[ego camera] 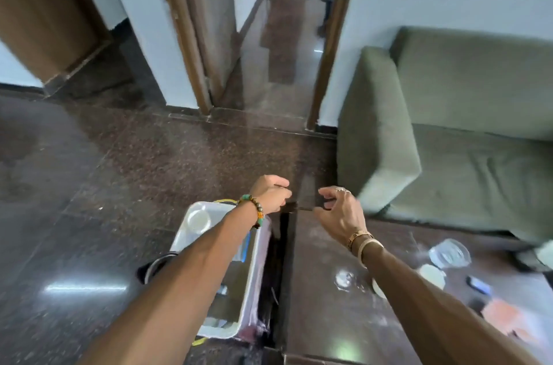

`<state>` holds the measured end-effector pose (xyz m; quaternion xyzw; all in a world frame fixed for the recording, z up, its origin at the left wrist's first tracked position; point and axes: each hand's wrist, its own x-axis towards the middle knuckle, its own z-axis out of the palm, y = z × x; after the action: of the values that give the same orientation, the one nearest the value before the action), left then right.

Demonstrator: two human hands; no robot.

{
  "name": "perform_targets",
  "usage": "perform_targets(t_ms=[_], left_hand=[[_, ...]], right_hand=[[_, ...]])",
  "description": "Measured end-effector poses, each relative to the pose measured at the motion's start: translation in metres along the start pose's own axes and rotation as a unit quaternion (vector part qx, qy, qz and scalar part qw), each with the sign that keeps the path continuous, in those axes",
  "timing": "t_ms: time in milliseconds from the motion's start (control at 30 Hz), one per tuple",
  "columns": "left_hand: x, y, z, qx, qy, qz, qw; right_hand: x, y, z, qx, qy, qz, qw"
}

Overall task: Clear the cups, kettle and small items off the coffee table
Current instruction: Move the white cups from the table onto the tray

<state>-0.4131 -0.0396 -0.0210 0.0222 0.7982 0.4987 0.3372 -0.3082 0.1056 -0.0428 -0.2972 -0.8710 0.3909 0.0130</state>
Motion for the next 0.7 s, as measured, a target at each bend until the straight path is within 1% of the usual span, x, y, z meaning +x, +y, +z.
perform_targets(t_ms=[167,300,433,567,700], left_hand=[[-0.035,0.0,0.126,0.038,-0.049,0.016,0.998],[-0.079,0.0,0.219,0.066,-0.085,0.024,0.994],[-0.121,0.017,0.289,0.081,-0.1,0.048,0.991],[-0.157,0.044,0.344,0.093,-0.113,0.072,0.987],[-0.184,0.061,0.401,0.101,-0.148,0.085,0.98]], right_hand=[[-0.054,0.1,-0.071,-0.019,0.056,0.05,0.997],[-0.107,0.172,-0.124,0.005,0.082,0.091,0.992],[-0.149,0.218,-0.185,0.014,0.121,0.105,0.987],[-0.183,0.245,-0.248,0.023,0.176,0.115,0.977],[-0.208,0.283,-0.293,0.05,0.213,0.144,0.965]])
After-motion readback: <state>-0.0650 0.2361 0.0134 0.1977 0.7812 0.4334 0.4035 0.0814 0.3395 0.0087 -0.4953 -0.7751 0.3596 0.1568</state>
